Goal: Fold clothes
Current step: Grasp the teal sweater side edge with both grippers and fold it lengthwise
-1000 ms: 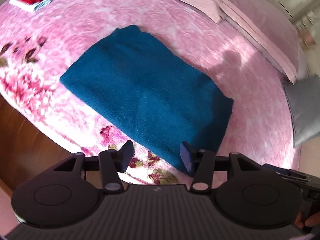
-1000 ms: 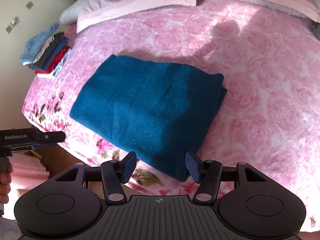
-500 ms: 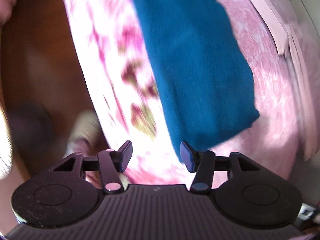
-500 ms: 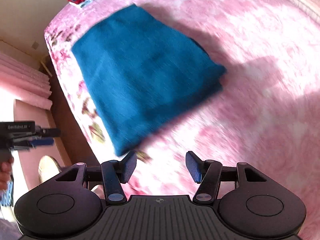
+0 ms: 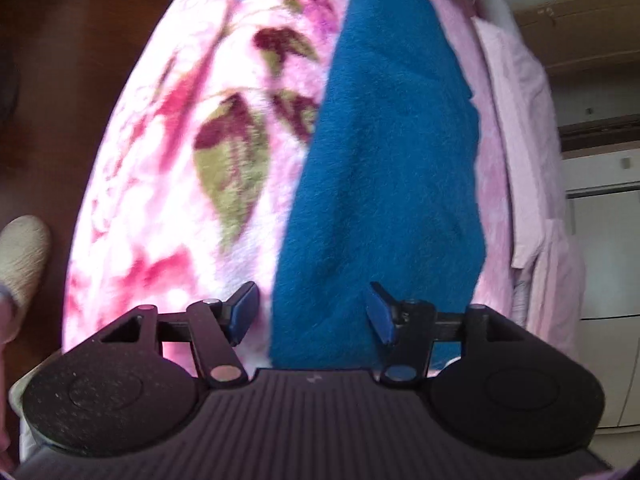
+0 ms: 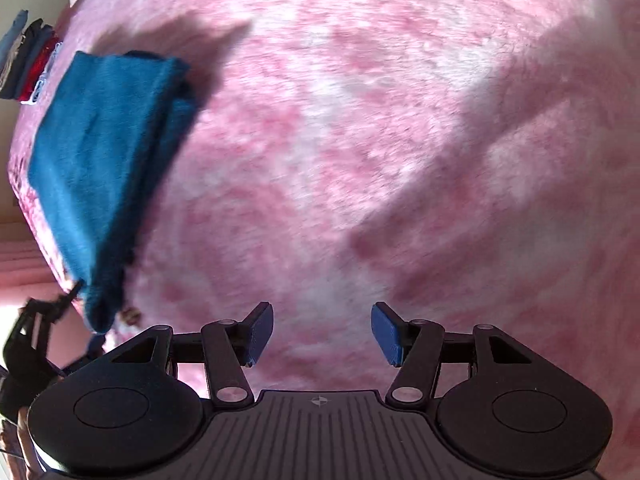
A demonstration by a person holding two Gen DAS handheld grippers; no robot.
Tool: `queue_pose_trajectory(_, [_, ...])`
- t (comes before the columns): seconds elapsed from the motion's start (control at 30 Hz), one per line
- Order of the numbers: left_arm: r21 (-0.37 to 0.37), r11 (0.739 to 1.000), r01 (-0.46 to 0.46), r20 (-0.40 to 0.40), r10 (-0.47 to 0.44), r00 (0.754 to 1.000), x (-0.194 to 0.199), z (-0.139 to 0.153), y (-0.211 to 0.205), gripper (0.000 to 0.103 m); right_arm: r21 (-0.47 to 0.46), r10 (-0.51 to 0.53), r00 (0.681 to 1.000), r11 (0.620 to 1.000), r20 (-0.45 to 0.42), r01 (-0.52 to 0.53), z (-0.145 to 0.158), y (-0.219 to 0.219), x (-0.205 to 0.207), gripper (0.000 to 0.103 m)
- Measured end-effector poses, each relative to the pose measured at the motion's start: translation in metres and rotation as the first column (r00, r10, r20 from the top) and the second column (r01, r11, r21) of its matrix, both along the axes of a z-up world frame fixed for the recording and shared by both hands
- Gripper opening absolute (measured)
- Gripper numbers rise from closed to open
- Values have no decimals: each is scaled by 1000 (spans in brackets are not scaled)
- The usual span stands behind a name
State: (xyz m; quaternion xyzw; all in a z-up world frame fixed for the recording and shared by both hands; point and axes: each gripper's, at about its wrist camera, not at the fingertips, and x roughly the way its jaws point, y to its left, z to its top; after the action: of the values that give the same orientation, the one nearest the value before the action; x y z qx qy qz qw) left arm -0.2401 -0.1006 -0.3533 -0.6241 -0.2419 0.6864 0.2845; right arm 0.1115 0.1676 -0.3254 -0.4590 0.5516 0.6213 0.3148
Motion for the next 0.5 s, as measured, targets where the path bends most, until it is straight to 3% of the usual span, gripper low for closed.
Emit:
queue_pose_trajectory(0.03, [24,999,28,-15,-27,1000,2,-1,4,7,3,2,1000,1000,-6,-2,-3,4,1,58])
queue_pose_trajectory(0.33, [-69,994,82,-221,-95,971,-23,36,-46,7,-3,70,994,997,-86,-71,-4,18,-3,58])
queue_pose_trajectory(0.43, [-58,992,111,-201,-120,972,-26,32,-45,9,26,110,974,994,-198,-107,7,21,-16,58])
queue_pose_trajectory(0.5, [-42,994,105,-182,-111,977,-22,27,-40,19,59,136,955,990,-263,-125,8,27,-31,58])
